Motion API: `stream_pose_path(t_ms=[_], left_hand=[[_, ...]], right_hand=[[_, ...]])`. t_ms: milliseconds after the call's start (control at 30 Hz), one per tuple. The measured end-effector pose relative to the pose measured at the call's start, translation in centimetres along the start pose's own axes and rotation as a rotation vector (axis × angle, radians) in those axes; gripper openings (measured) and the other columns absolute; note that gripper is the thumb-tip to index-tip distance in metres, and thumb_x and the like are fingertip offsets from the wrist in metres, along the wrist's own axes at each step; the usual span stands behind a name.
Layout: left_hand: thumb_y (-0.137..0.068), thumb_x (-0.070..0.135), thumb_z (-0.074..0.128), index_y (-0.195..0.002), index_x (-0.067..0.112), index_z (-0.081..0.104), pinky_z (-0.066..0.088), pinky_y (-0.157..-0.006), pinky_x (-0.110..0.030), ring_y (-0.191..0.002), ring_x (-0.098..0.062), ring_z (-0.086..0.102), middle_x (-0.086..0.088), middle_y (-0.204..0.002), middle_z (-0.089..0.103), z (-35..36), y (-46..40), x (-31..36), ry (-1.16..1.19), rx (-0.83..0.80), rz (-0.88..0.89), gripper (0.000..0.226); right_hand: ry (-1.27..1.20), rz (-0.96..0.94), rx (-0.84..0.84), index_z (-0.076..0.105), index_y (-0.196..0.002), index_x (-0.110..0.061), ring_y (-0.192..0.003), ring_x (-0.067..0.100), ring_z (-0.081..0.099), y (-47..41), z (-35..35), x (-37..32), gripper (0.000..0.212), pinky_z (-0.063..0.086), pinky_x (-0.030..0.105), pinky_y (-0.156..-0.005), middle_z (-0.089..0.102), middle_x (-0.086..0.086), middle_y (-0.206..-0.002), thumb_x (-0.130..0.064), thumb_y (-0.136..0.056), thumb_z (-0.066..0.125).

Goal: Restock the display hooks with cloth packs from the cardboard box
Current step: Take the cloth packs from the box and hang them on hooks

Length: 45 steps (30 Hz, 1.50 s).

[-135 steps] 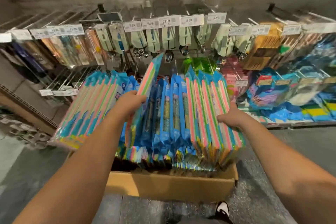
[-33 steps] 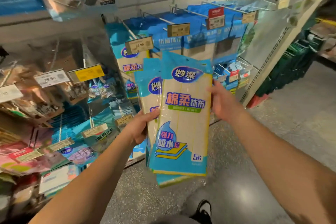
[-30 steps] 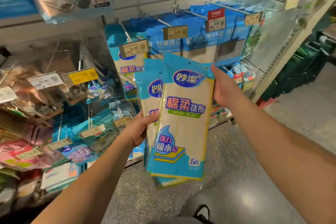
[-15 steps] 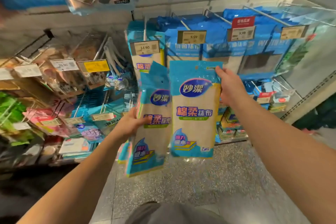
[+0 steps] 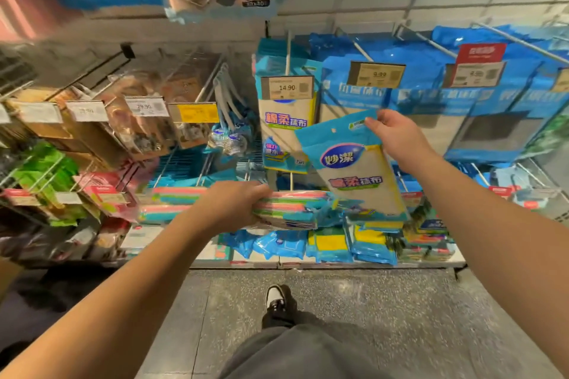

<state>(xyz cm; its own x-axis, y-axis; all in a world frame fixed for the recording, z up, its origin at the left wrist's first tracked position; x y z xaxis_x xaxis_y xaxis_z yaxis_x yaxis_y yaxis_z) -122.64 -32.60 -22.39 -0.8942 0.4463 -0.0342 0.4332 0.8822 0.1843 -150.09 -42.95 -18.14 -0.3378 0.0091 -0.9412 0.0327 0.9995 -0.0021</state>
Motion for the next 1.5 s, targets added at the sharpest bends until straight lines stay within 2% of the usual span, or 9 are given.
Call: stream_pose_path(t_ms=[67, 200, 267, 433, 633, 767, 967, 1167, 1500], left_hand=[[-0.089, 0.046, 0.064, -0.125, 0.032, 0.051, 0.046, -0.069, -0.033, -0.1, -0.022, 0.065, 0.009, -0.125, 0.053, -1.6, -1.5, 0.2, -0.05, -0.001, 0.061, 0.041], [-0.085, 0.037, 0.066, -0.125, 0.031, 0.051, 0.052, -0.073, -0.038, -0.096, -0.025, 0.065, 0.007, -0.128, 0.05, -4.3, -5.0, -0.7, -0.096, -0.008, 0.096, 0.043], [-0.085, 0.034, 0.065, -0.122, 0.029, 0.053, 0.051, -0.072, -0.038, -0.095, -0.025, 0.065, 0.004, -0.126, 0.051, -5.6, -6.8, -1.2, -0.12, -0.005, 0.099, 0.039], [-0.087, 0.035, 0.064, -0.129, 0.031, 0.052, 0.053, -0.073, -0.036, -0.095, -0.03, 0.069, -0.005, -0.164, 0.023, -7.3, -9.5, -3.0, -0.182, -0.032, 0.047, 0.044], [-0.093, 0.044, 0.061, -0.121, 0.033, 0.051, 0.056, -0.069, -0.037, -0.071, -0.027, 0.062, -0.003, -0.169, -0.008, -9.0, -8.1, -4.0, -0.17, -0.022, 0.019, 0.032], [-0.091, 0.041, 0.064, -0.116, 0.033, 0.053, 0.056, -0.069, -0.04, -0.073, -0.03, 0.067, -0.001, -0.168, -0.015, -11.5, -6.7, -4.2, -0.152, 0.065, 0.023, 0.029], [-0.09, 0.041, 0.066, -0.122, 0.035, 0.054, 0.053, -0.074, -0.038, -0.081, -0.03, 0.067, 0.005, -0.166, -0.022, -12.4, -7.3, -4.8, -0.104, 0.04, 0.012, 0.034], [-0.091, 0.041, 0.066, -0.13, 0.037, 0.051, 0.05, -0.077, -0.037, -0.09, -0.03, 0.067, 0.007, -0.166, -0.023, -12.1, -7.5, -5.3, -0.087, 0.011, -0.01, 0.042], [-0.092, 0.043, 0.064, -0.134, 0.039, 0.049, 0.043, -0.069, -0.033, -0.091, -0.03, 0.066, 0.011, -0.166, -0.021, -11.9, -7.4, -6.0, -0.084, 0.015, -0.019, 0.044]], right_hand=[[-0.077, 0.031, -0.033, 0.06, -0.102, -0.018, -0.085, 0.01, 0.065, -0.8, 1.7, -0.3, 0.005, 0.051, 0.01, -0.069, 0.068, -0.007, -0.093, -0.022, -0.099, 0.059], [-0.124, 0.094, -0.085, 0.064, -0.096, -0.021, -0.104, 0.025, 0.067, -3.5, 4.3, 0.9, 0.011, 0.052, 0.042, -0.087, 0.072, 0.005, -0.107, -0.02, -0.101, 0.054], [-0.131, 0.111, -0.137, 0.064, -0.099, -0.024, -0.112, 0.021, 0.064, -4.4, 5.2, 0.8, 0.011, 0.047, 0.039, -0.09, 0.071, -0.002, -0.112, -0.025, -0.102, 0.053], [-0.162, 0.098, -0.186, 0.039, -0.146, -0.003, -0.127, 0.011, 0.041, -6.0, 6.6, -0.1, 0.048, 0.031, 0.033, -0.108, 0.048, -0.003, -0.138, -0.025, -0.104, 0.048], [-0.168, 0.095, -0.298, 0.056, -0.122, -0.019, -0.115, 0.004, 0.058, -7.7, 7.8, 0.5, 0.02, 0.042, 0.022, -0.099, 0.064, -0.01, -0.115, -0.018, -0.105, 0.046], [0.003, -0.005, -0.28, 0.052, -0.111, -0.023, -0.084, -0.009, 0.051, -8.3, 7.5, -1.5, 0.009, 0.04, 0.0, -0.069, 0.054, -0.021, -0.097, -0.021, -0.104, 0.047], [0.349, -0.092, -0.284, 0.067, -0.092, -0.016, -0.129, 0.007, 0.041, -9.3, 8.2, -3.5, 0.038, 0.026, 0.012, -0.082, 0.046, -0.008, -0.138, -0.042, -0.104, 0.042], [0.204, -0.069, -0.211, 0.041, -0.08, -0.034, -0.059, -0.011, 0.048, -10.9, 9.1, -3.4, 0.024, 0.034, 0.015, -0.06, 0.04, -0.022, -0.078, -0.034, -0.104, 0.045], [-0.195, 0.091, -0.11, 0.054, -0.096, -0.023, -0.056, -0.01, 0.059, -12.3, 9.6, -0.5, 0.01, 0.046, 0.011, -0.056, 0.064, -0.003, -0.102, -0.031, -0.102, 0.052]])
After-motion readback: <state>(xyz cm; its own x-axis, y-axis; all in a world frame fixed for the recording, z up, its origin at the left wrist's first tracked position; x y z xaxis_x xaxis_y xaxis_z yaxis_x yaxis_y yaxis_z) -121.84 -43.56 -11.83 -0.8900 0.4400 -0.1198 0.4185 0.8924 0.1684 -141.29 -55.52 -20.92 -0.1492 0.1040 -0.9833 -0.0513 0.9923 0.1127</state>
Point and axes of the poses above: each hand's wrist, its own y-axis away from the middle knuckle, its own z-axis out of the palm, x = y × z, the point moved 9 cm from there along -y, towards the middle knuckle
